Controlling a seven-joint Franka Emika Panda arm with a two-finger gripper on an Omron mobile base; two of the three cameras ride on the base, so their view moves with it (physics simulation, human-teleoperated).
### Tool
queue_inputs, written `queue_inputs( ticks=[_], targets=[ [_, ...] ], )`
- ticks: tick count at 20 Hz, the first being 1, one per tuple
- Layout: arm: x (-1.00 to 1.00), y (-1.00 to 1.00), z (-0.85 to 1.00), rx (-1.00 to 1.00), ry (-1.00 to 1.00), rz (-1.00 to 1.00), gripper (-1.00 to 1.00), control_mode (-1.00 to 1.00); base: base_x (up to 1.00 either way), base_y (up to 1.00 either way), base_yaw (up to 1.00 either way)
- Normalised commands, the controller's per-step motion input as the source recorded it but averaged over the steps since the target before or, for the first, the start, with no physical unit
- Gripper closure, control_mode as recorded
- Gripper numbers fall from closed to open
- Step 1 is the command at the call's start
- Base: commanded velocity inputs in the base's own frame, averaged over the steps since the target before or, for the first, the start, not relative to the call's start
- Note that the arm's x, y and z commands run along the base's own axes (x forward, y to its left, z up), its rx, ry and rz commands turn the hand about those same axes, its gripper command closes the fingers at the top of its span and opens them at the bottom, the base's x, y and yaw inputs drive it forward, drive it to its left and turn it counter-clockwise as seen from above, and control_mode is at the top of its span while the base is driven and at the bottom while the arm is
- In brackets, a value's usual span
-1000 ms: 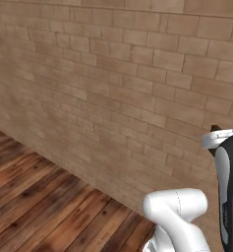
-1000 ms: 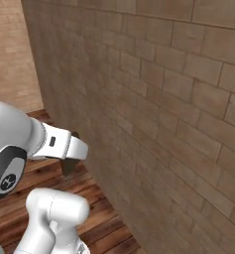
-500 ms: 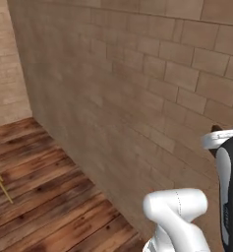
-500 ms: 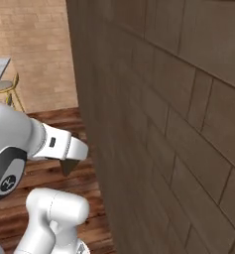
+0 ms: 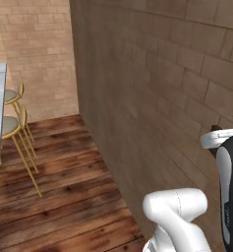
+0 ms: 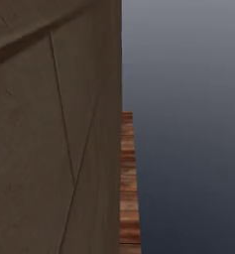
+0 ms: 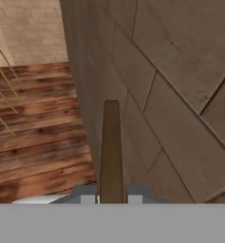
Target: Start the toaster. Once the lever pops up, take the bread to the plate on the dining counter.
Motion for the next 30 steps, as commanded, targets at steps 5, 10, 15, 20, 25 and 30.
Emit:
queue_inputs(
  ticks=[5,10,15,20,25,30],
  targets=[
    [0.0,0.0,0.0,0.0,0.0,0.0,1.0,1.0,0.9,-0.08,0.33],
    [0.0,0.0,0.0,0.0,0.0,0.0,1.0,1.0,1.0,0.0,0.24],
    [0.0,0.0,0.0,0.0,0.0,0.0,1.0,1.0,1.0,-0.02,0.19],
    [0.0,0.0,0.0,0.0,0.0,0.0,1.0,1.0,1.0,-0.02,0.19],
    [0.0,0.0,0.0,0.0,0.0,0.0,1.0,1.0,0.97,-0.22,0.25],
    [0.0,0.0,0.0,0.0,0.0,0.0,1.0,1.0,0.79,-0.38,0.37]
  ],
)
